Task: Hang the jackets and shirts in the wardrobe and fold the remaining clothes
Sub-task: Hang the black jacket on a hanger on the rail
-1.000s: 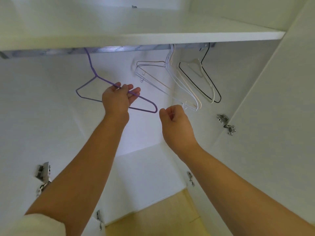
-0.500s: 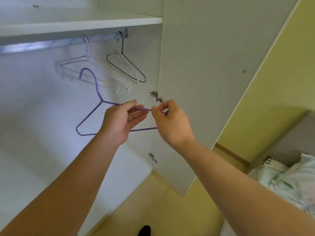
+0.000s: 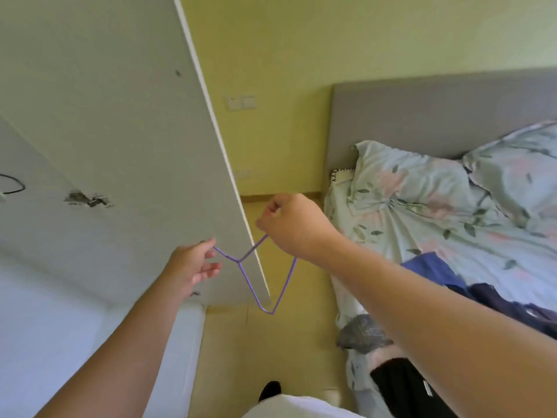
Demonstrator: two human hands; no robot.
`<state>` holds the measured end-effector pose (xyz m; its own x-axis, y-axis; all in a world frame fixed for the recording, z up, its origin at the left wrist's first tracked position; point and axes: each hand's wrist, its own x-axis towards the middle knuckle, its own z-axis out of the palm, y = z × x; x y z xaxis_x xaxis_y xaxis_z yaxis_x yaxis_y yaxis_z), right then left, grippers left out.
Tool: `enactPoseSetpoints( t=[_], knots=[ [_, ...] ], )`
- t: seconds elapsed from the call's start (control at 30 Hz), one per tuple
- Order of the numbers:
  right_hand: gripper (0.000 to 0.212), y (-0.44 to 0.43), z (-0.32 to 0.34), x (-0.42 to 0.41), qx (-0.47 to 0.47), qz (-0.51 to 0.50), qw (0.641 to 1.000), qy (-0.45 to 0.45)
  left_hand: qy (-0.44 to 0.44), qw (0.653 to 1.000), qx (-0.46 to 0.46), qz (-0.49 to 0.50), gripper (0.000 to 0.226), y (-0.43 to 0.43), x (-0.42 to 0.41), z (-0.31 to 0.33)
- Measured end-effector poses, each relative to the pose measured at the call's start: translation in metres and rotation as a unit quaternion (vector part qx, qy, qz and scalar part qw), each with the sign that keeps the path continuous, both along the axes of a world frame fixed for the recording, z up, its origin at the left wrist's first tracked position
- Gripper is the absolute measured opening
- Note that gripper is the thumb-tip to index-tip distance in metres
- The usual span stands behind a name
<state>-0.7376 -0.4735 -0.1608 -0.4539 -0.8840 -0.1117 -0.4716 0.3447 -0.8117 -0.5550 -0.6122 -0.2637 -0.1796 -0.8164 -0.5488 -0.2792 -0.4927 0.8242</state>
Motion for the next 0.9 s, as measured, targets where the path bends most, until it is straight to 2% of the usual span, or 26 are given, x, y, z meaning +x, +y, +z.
enactPoseSetpoints(
  t=[0.17,0.27,0.43,0.5,0.6,0.67,0.77,0.83,0.9],
  knots=[
    [0.016,0.043,-0.046,-0.052,0.089,-0.141,0.985,-0.035,-0.01,0.978,0.055,-0.2,0.016,0.024,-0.1,-0.048],
    [0.02,0.071,-0.067,-0.07,0.167,-0.197,0.966,-0.028,-0.064,0.955,0.084,-0.276,0.026,0.045,-0.148,-0.078],
    [0.016,0.123,-0.082,-0.084,0.303,-0.228,0.925,0.021,-0.119,0.9,0.123,-0.4,0.032,0.089,-0.211,-0.111],
    [0.022,0.149,-0.084,-0.084,0.34,-0.245,0.907,0.041,-0.126,0.88,0.127,-0.441,0.031,0.112,-0.232,-0.119],
    [0.014,0.191,-0.084,-0.079,0.412,-0.247,0.875,0.053,-0.12,0.845,0.143,-0.5,0.028,0.155,-0.258,-0.124],
    [0.007,0.22,-0.087,-0.071,0.458,-0.275,0.845,0.019,-0.107,0.818,0.145,-0.546,0.026,0.194,-0.274,-0.122],
    [0.014,0.258,-0.108,-0.058,0.473,-0.342,0.806,-0.099,-0.085,0.778,0.102,-0.614,0.027,0.259,-0.292,-0.114],
    [0.02,0.281,-0.128,-0.053,0.442,-0.4,0.777,-0.203,-0.059,0.729,0.07,-0.678,0.026,0.3,-0.3,-0.106],
    [0.025,0.307,-0.148,-0.053,0.399,-0.462,0.749,-0.258,-0.04,0.672,0.039,-0.739,0.021,0.339,-0.304,-0.102]
  ],
)
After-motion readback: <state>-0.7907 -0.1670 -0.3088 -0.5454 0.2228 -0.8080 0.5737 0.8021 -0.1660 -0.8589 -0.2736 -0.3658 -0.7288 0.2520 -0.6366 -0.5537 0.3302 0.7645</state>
